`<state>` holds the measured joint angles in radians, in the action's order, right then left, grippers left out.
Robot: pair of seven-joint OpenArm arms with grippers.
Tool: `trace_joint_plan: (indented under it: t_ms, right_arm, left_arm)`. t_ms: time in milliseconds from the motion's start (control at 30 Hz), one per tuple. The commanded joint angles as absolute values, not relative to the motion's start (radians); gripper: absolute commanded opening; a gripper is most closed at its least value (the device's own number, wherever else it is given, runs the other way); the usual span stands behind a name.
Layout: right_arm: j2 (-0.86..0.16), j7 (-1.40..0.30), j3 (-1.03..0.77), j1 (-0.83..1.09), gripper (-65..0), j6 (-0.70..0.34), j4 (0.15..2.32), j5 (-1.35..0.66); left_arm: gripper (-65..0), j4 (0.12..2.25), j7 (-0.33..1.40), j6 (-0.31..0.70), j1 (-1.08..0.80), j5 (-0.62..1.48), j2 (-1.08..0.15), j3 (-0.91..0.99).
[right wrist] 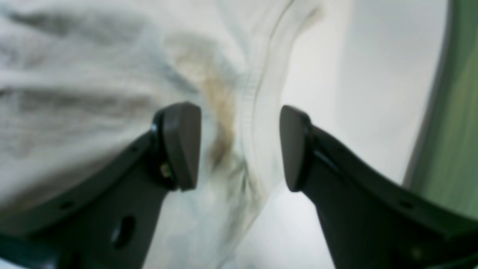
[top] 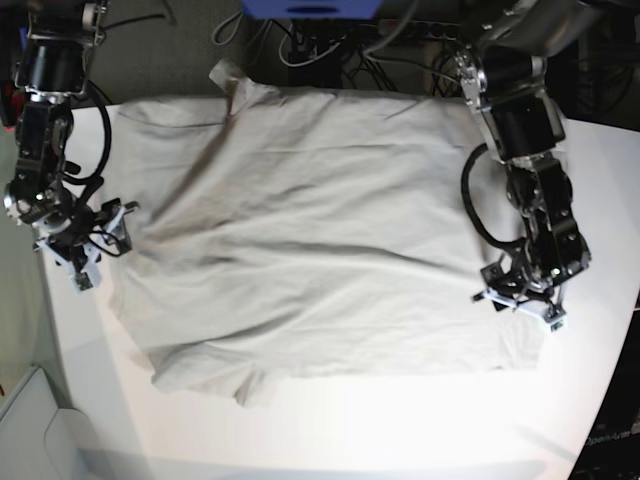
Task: Layout the t-shirt on the table in an organized manner, then fold the t-shirt properly
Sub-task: 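Grasp the shirt side edges with both grippers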
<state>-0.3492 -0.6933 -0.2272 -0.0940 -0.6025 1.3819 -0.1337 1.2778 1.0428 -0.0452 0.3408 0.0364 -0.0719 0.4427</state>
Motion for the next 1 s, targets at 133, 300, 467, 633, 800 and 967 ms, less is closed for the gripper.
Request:
trace_joint_plan:
  t_ms: [133, 300, 467, 633, 800, 967]
  right_arm:
    - [-0.357, -0.670, -0.148, -0.117, -31.0, -0.601, 1.428, -0.140]
    - [-0.346, -0.659, -0.113, -0.117, -31.1, -0.601, 1.419, -0.140]
    - [-0.338, -0.657, -0.104, -0.176, -31.1, -0.601, 1.359, -0.139]
    - [-0.344, -0.653, -0.104, -0.288, -31.1, -0.601, 1.167, -0.139]
    - [-0.357, -0.549, -0.099, -0.361, -31.0, -0.601, 1.001, -0.139]
    - [-0.361, -0.437, -0.097, -0.458, -30.8, -0.601, 0.782, -0.139]
  left_arm:
    - [-31.3, 1.294, 1.024, -0.047, 0.326, 0.035, -0.082, 0.441]
    - [-31.3, 1.193, 0.941, -0.047, 0.312, 0.035, -0.087, 0.441]
    - [-31.3, 1.053, 0.829, -0.047, 0.317, 0.035, -0.088, 0.437]
    - [-31.3, 0.929, 0.753, -0.047, 0.367, 0.033, -0.091, 0.435]
    - [-31.3, 0.843, 0.694, -0.047, 0.418, 0.033, -0.091, 0.437]
    - [-31.3, 0.791, 0.670, -0.047, 0.472, 0.033, -0.091, 0.437]
